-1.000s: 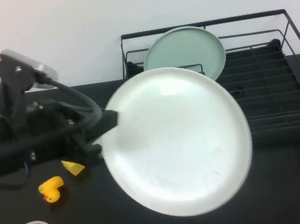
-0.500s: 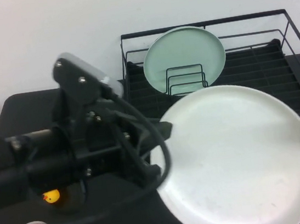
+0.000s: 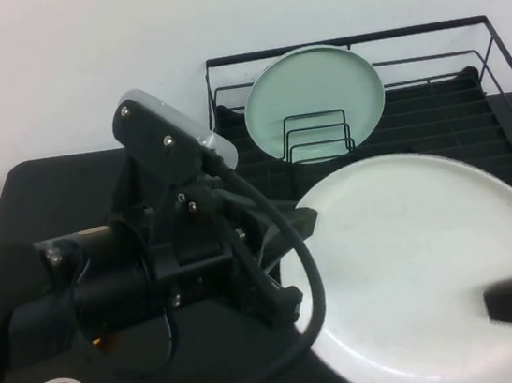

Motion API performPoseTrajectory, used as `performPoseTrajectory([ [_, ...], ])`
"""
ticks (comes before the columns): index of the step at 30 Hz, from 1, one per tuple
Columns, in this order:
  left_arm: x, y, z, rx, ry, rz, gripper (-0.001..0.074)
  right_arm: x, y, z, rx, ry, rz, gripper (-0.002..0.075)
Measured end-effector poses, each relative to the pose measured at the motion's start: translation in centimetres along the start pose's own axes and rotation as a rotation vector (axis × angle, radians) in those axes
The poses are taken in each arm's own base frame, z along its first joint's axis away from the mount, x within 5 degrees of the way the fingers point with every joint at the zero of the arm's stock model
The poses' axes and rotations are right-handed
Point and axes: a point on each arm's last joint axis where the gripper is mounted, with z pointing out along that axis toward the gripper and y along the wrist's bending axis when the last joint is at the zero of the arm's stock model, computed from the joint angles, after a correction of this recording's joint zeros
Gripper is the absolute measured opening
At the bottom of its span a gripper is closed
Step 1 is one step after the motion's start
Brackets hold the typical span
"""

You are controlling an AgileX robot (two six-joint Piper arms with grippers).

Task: Place plate on rack
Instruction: Hand over the plate

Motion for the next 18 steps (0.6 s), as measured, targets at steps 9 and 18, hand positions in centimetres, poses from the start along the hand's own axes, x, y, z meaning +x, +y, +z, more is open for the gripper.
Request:
performPoseTrajectory([
  [9, 0.0, 0.1, 0.0, -0.015, -0.007, -0.045, 0.0121, -0.2, -1.3, 0.0, 0.130, -0.009, -0.005, 0.0140],
  [18, -0.7, 0.3, -0.9, -0.067, -0.058, -0.062, 0.0557, -5.0, -2.2, -1.2, 0.223, -0.001, -0.266, 0.0134],
])
